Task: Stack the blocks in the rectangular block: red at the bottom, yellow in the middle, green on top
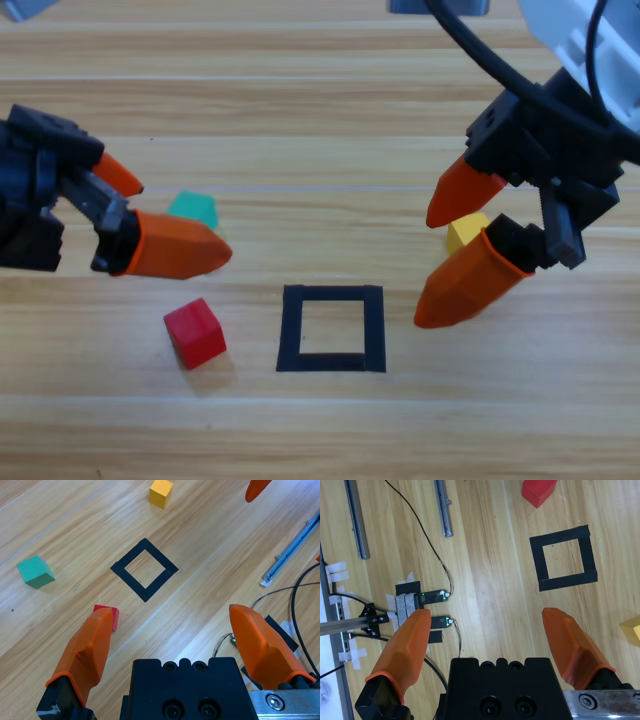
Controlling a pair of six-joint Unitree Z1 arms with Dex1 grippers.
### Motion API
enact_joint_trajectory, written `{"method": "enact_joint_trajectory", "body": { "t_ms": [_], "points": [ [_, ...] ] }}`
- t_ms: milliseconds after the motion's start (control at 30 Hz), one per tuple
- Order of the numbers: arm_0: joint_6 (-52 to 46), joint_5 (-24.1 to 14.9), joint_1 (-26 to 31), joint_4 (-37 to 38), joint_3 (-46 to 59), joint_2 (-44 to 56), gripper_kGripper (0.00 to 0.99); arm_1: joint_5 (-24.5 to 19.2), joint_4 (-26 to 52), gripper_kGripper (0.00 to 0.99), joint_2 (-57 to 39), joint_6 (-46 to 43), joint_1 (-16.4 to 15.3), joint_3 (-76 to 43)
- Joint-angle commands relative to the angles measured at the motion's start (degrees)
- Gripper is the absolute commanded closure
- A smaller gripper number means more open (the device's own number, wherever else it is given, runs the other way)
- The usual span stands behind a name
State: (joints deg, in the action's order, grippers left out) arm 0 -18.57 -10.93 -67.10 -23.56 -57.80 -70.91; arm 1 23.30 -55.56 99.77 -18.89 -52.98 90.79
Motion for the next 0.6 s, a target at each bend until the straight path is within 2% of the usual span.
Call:
{"method": "enact_joint_trajectory", "body": {
  "t_ms": [33,167,267,333,400,533,600],
  "points": [
    [0.29,-0.68,-0.84,0.18,1.2,-1.42,0.0,0.08,-0.77,0.0,-1.06,0.25,-1.69,-0.09],
    [0.29,-0.76,-0.84,0.09,1.12,-1.42,0.0,-1.41,-0.77,0.0,-1.68,2.01,-0.99,-0.09],
    [0.29,-0.85,-0.84,0.0,1.12,-1.42,0.0,-4.84,-0.77,0.0,-3.26,4.74,1.56,-0.62],
    [0.21,-0.94,-0.84,0.0,1.12,-1.42,0.0,-9.06,-0.69,0.0,-3.7,8.87,4.37,-0.62],
    [-0.15,-1.38,-0.84,-0.08,1.03,-1.51,0.0,-15.12,-0.69,0.0,-3.17,11.77,6.39,-0.62],
    [-4.63,-3.58,-0.75,-2.98,-0.55,-2.92,0.0,-28.92,0.37,0.0,2.98,15.11,7.71,0.17],
    [-9.11,-5.6,1.09,-5.44,-1.61,-4.94,0.0,-31.3,0.37,0.0,6.67,17.39,8.06,1.49]
  ]
}}
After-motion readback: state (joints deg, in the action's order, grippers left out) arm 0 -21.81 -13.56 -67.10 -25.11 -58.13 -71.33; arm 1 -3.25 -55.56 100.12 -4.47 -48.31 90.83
